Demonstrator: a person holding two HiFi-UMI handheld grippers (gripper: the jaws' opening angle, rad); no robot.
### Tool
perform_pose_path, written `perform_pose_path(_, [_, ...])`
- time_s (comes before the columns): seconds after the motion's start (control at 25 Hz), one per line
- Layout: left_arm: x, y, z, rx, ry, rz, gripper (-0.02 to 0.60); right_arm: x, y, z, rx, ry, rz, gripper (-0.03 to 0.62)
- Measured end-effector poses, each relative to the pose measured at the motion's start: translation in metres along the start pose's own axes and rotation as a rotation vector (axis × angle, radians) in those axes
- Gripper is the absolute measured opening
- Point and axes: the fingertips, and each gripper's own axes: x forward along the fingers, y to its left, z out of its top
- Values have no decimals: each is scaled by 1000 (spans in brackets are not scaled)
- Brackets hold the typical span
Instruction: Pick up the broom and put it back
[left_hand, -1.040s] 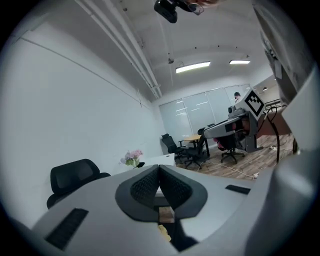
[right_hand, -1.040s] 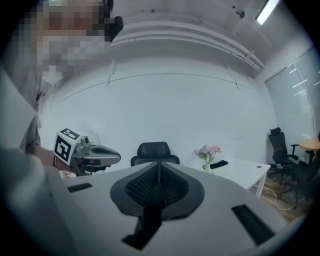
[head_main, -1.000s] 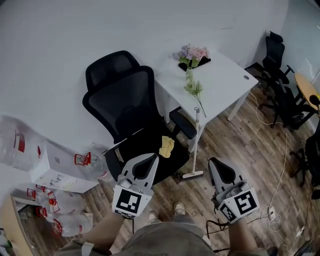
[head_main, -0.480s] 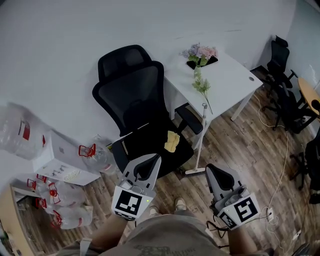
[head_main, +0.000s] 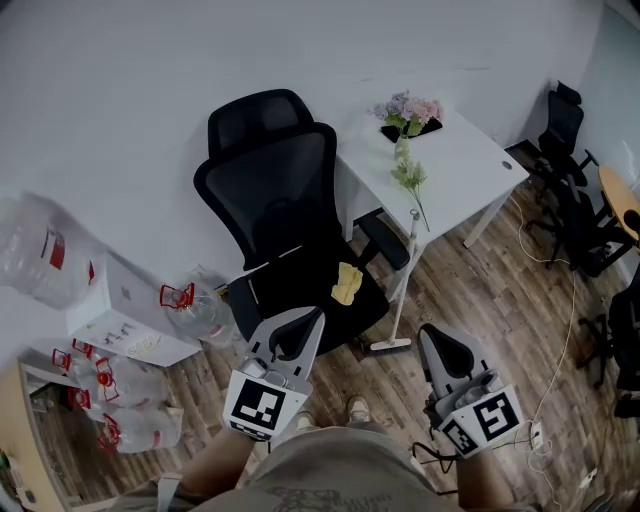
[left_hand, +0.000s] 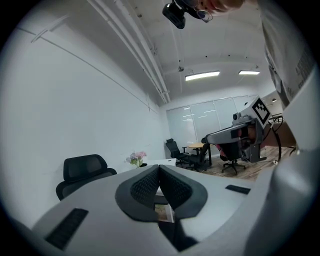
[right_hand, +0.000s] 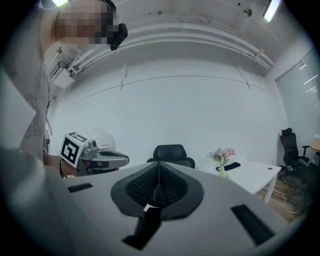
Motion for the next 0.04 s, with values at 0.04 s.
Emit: perform_pose_path(0.04, [-1,-1,0,1,0,-1,17,-1,0,0,2,0,-1,34])
